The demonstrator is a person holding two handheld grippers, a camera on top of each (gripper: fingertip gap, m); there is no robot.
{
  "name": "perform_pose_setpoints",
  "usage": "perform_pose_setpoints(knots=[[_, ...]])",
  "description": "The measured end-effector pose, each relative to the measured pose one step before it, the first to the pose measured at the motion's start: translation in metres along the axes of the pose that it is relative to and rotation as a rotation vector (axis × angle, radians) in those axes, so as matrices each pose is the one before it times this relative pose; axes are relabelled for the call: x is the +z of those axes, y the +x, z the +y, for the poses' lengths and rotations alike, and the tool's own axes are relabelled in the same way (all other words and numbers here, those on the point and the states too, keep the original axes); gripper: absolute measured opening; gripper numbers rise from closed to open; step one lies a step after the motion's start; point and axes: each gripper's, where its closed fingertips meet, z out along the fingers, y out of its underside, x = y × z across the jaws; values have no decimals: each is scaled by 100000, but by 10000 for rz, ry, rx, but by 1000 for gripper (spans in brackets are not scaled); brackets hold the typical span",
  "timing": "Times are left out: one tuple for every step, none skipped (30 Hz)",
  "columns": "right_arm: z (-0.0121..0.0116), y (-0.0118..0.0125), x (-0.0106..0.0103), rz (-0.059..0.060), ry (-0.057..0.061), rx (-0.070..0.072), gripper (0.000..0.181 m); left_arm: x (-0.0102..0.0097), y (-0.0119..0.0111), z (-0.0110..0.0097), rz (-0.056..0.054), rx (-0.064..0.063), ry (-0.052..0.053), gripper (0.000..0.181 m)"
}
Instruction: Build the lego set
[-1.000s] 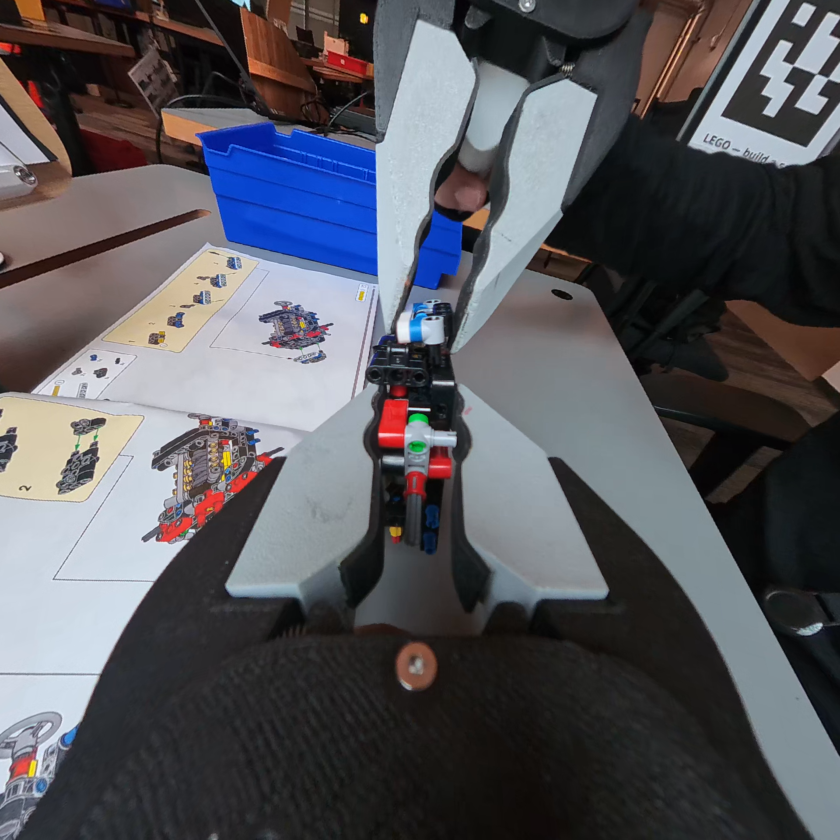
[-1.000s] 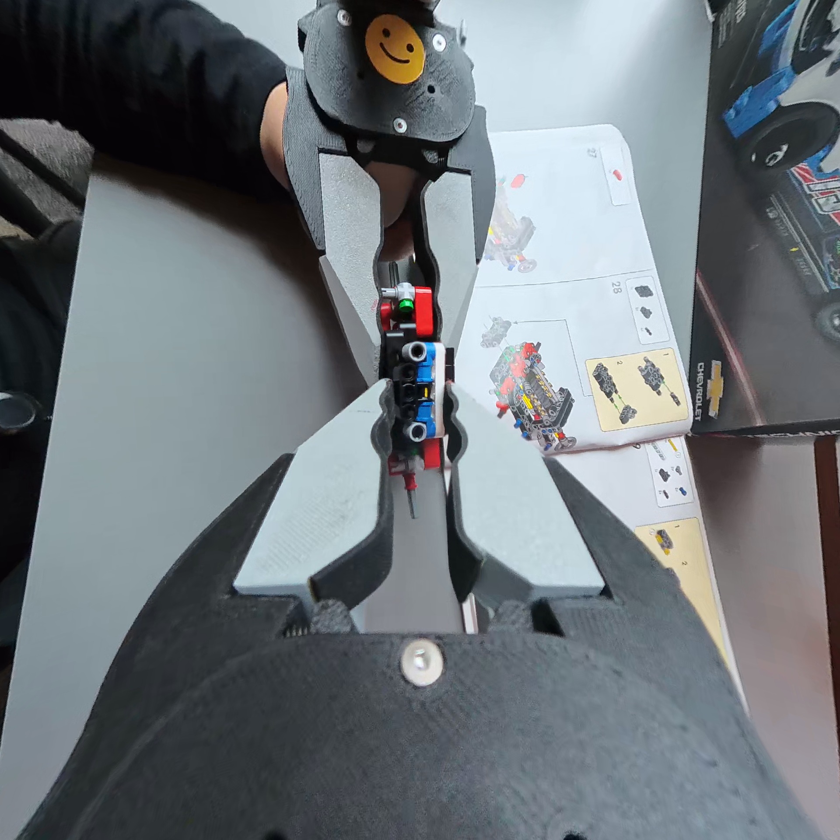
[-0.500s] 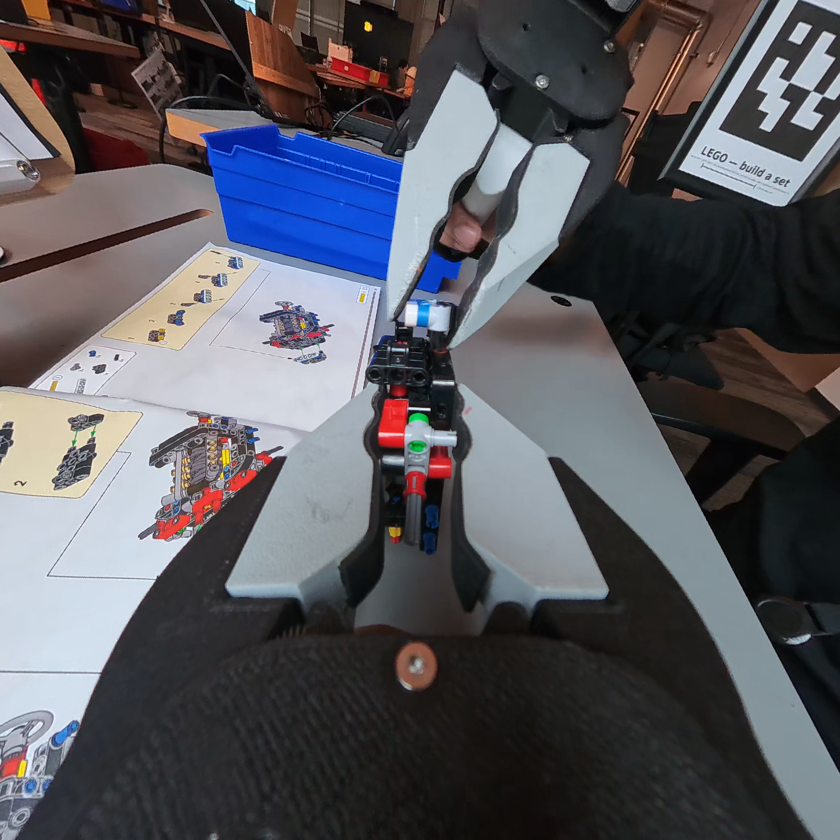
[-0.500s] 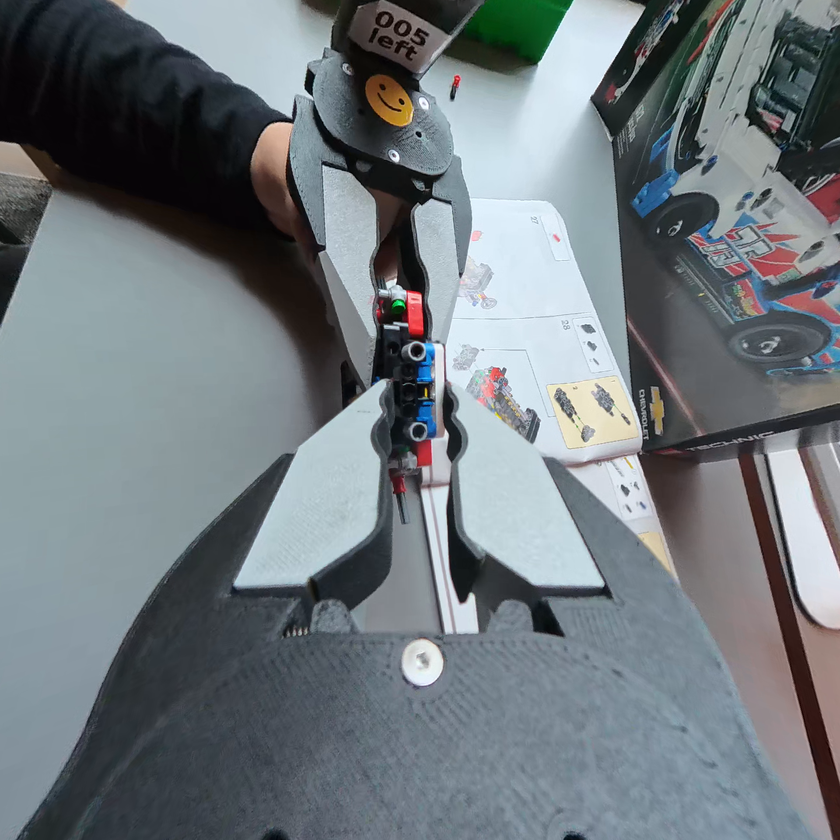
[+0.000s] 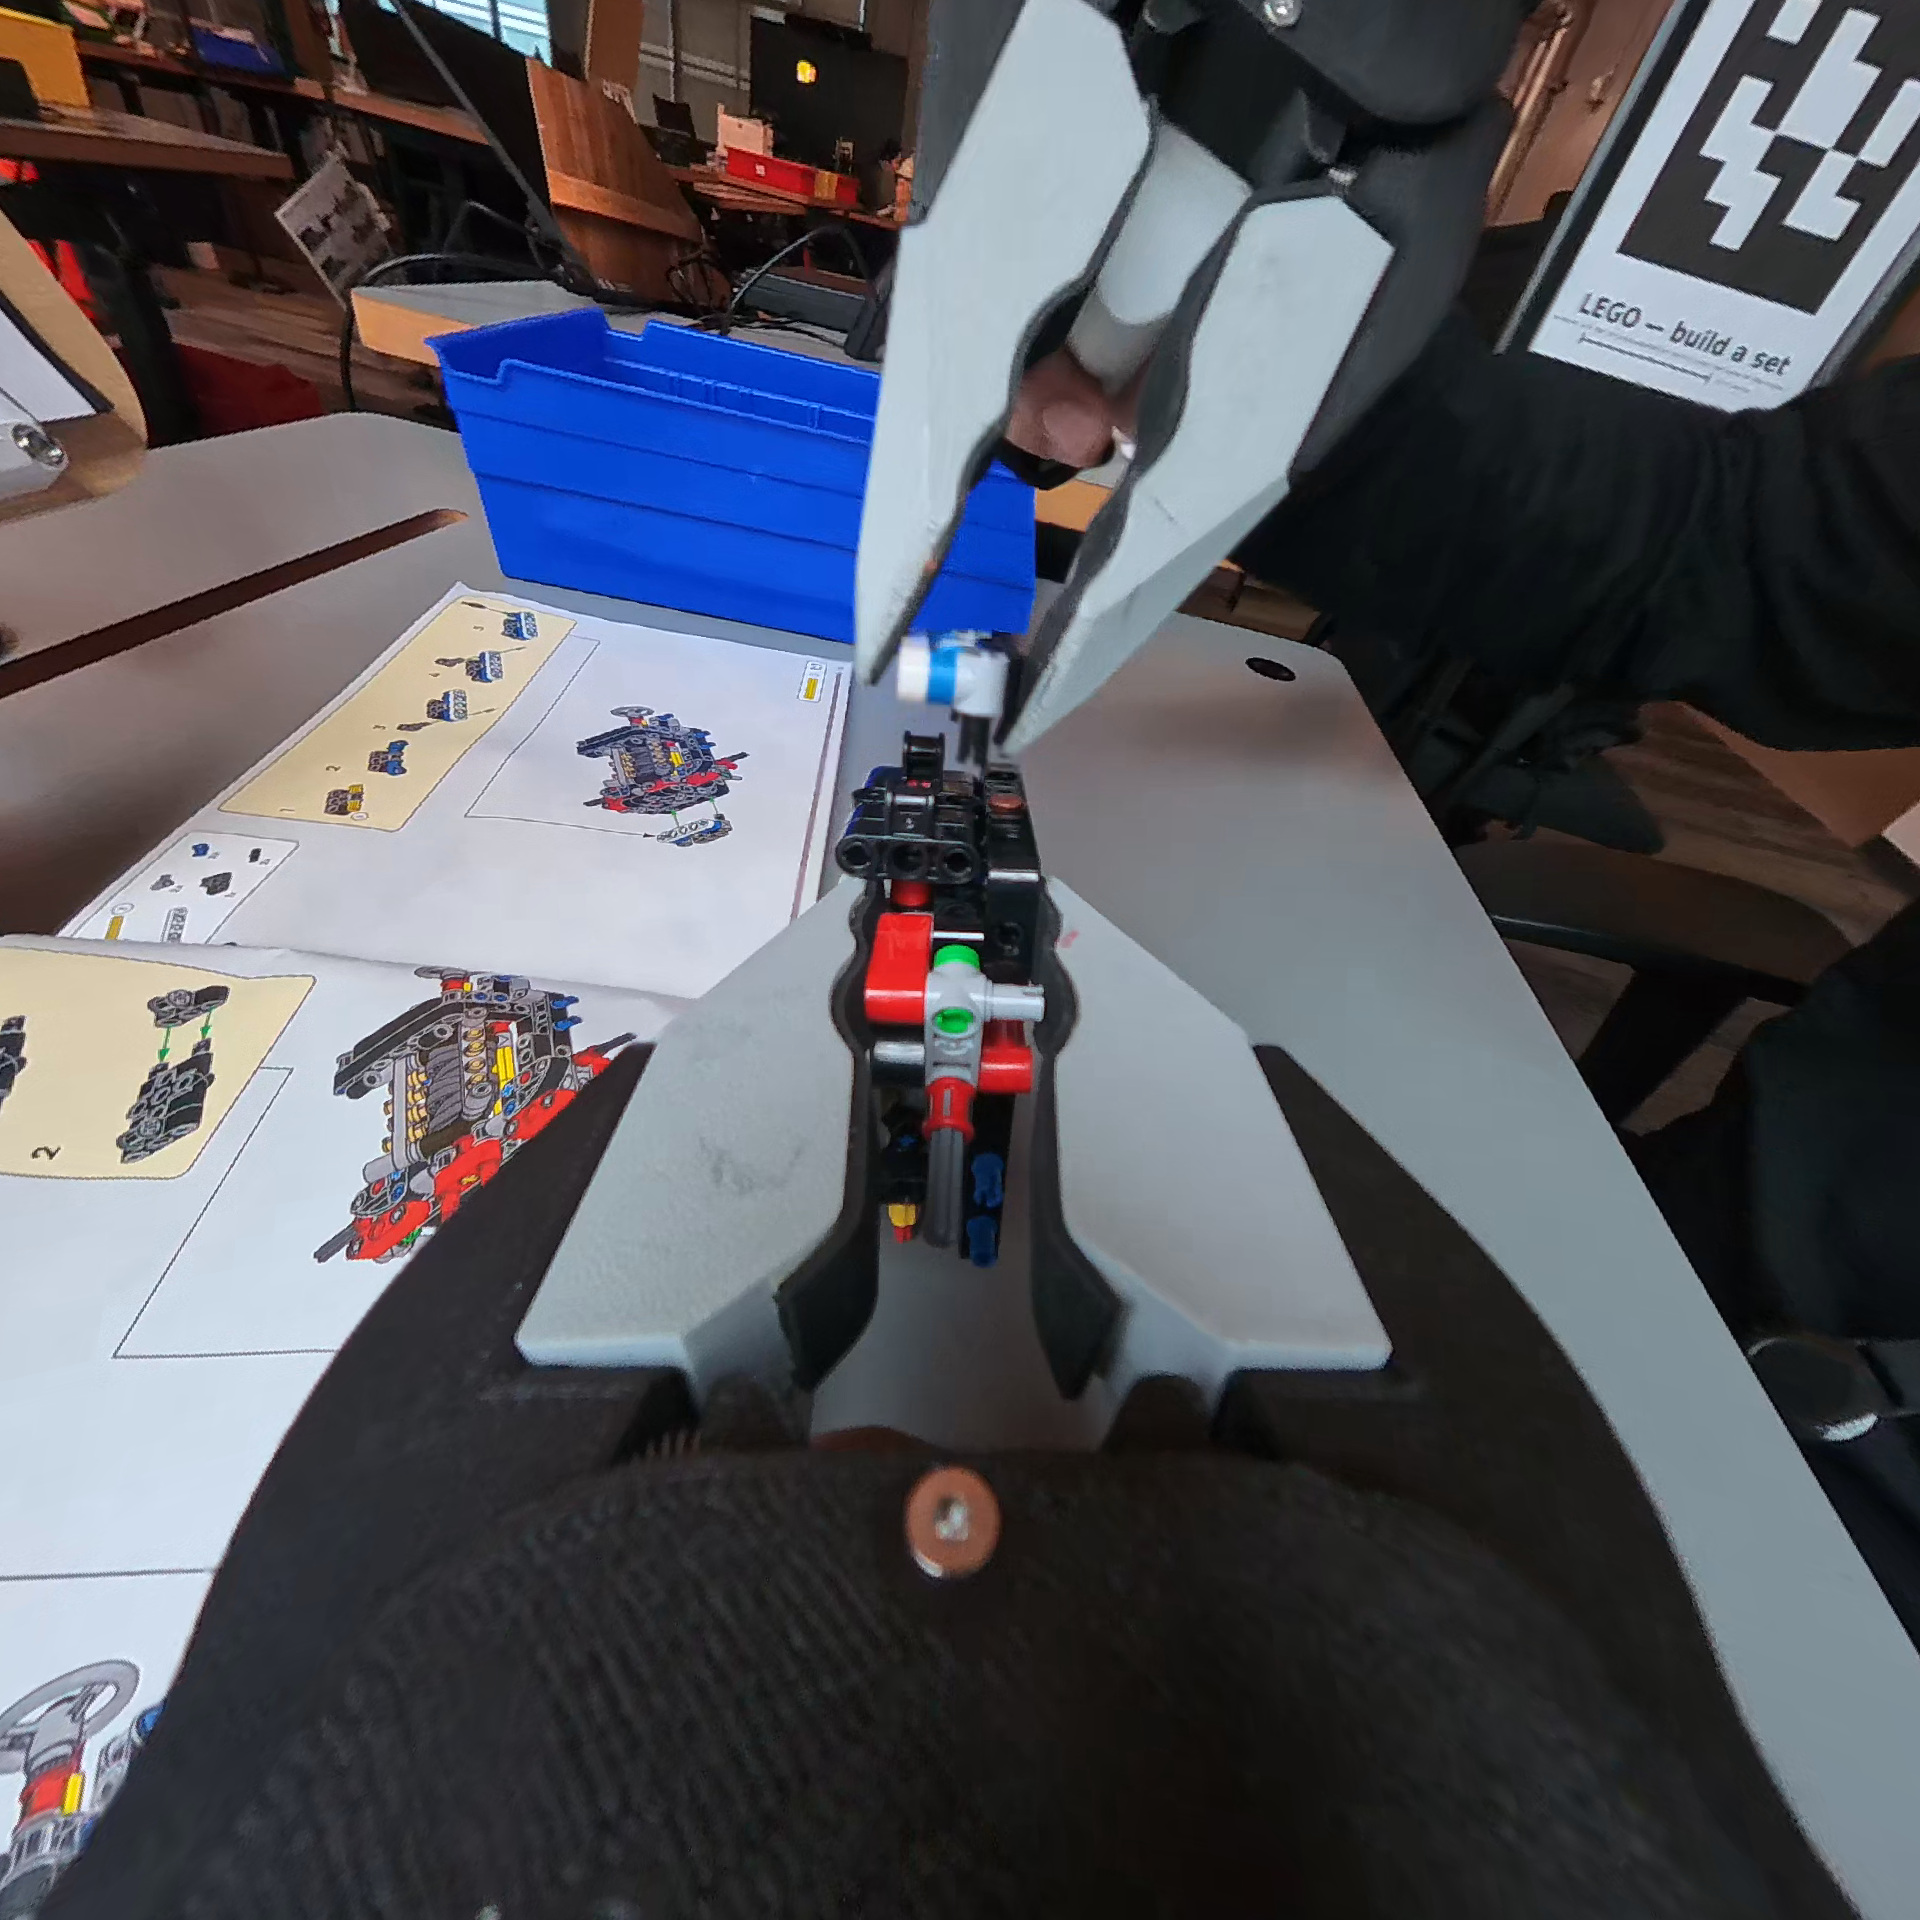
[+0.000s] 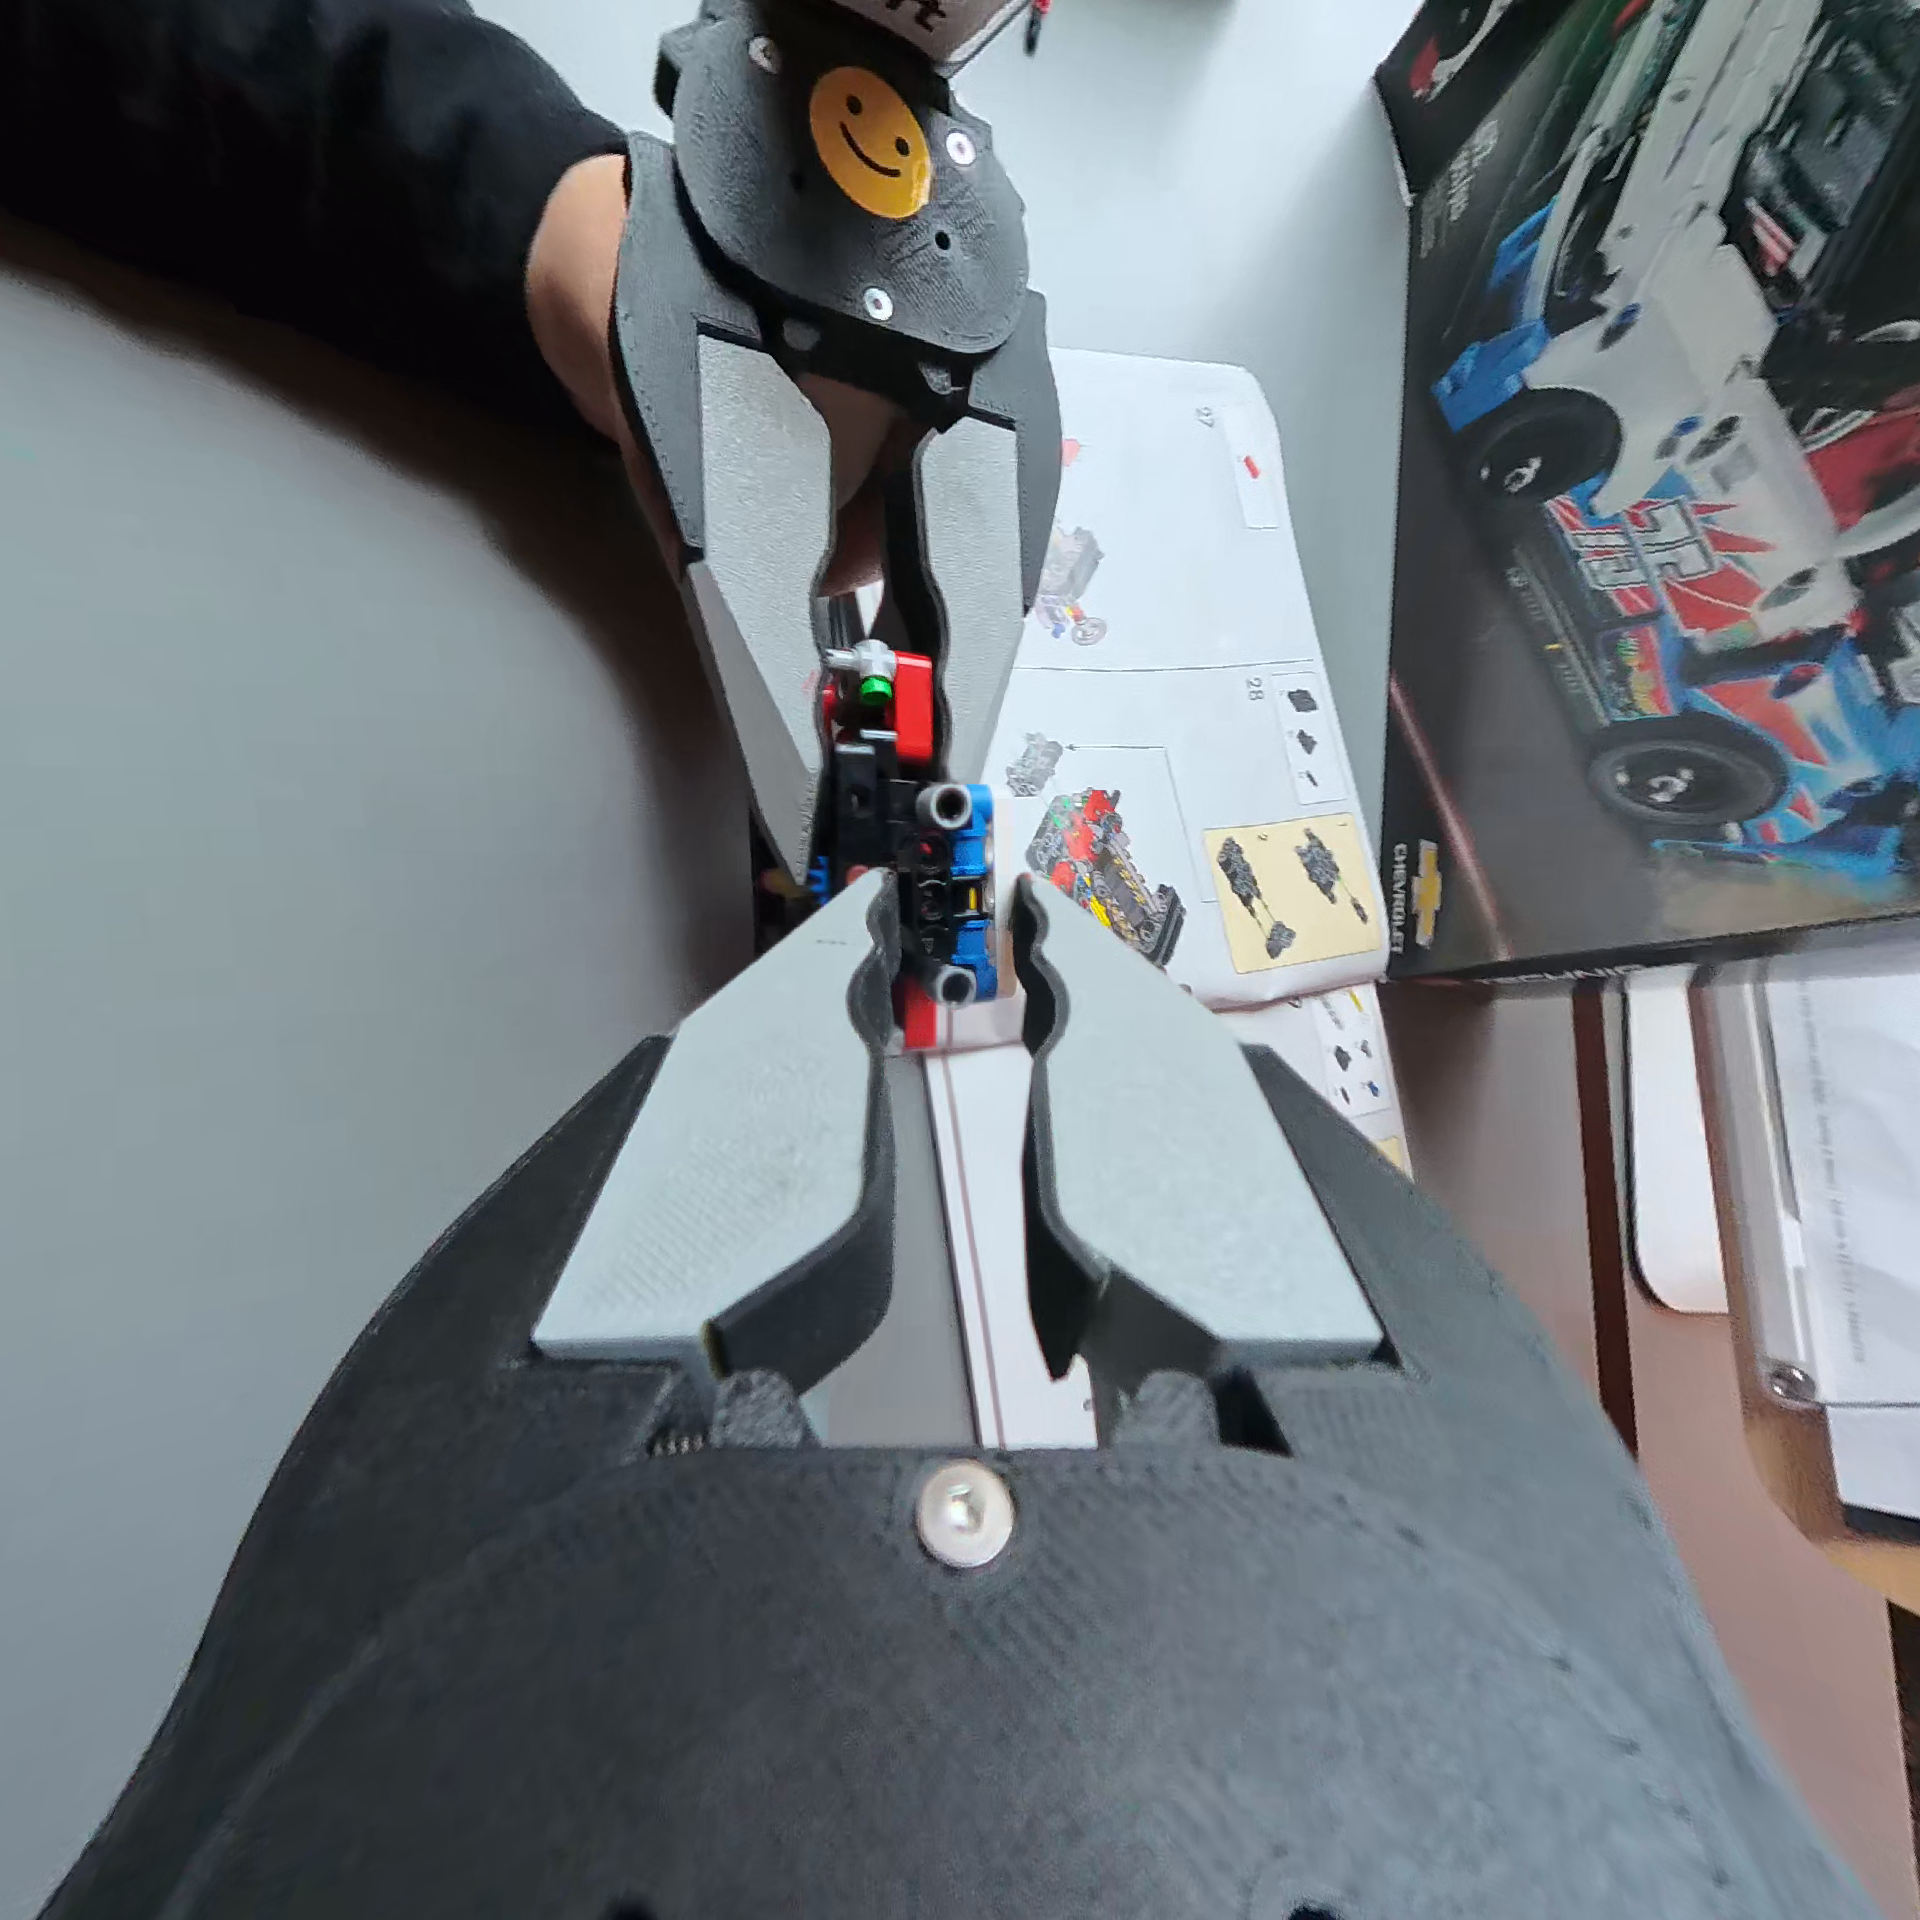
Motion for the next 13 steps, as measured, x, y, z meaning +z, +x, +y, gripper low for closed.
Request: perform_pose_setpoints(knots=[[-26, 166, -388, 114, 84, 110, 19, 14, 155, 14, 60, 126, 12, 25], [-136, 63, -515, 19, 200, 177, 19, 6, 81, 16, 30, 87, 1, 25], [-193, 20, -580, -4, 292, 206, 19, 1, 106, 15, 54, 60, -10, 25], [-88, 6, -540, 4, 251, 188, 19, -13, 56, 5, 36, 30, 1, 25], [26, -146, -423, -106, 174, 169, 19, -14, 4, -12, 16, -24, 14, 25], [83, -297, -268, -216, 114, 189, 19, -10, 15, 1, 47, -16, 24, 25], [114, -232, -94, -189, 58, 227, 18, -19, 22, -14, 44, -3, 32, 25], [132, -57, 51, -83, 14, 240, 18, -15, -44, -19, 12, -56, 26, 25], [182, 55, 206, -8, -68, 180, 18, -1, -33, -11, 24, -71, 16, 25], [210, -122, 313, -75, -142, 43, 18, 3, -17, -4, 12, -33, 18, 25], [201, -154, 399, -27, -197, -64, 18, 21, 11, -11, 12, -7, 13, 25], [191, 34, 457, 142, -229, -115, 18, 35, 24, 2, -8, 15, 1, 25], [191, -9, 455, 131, -268, -186, 18, 54, 111, 12, 33, 54, -16, 25]])
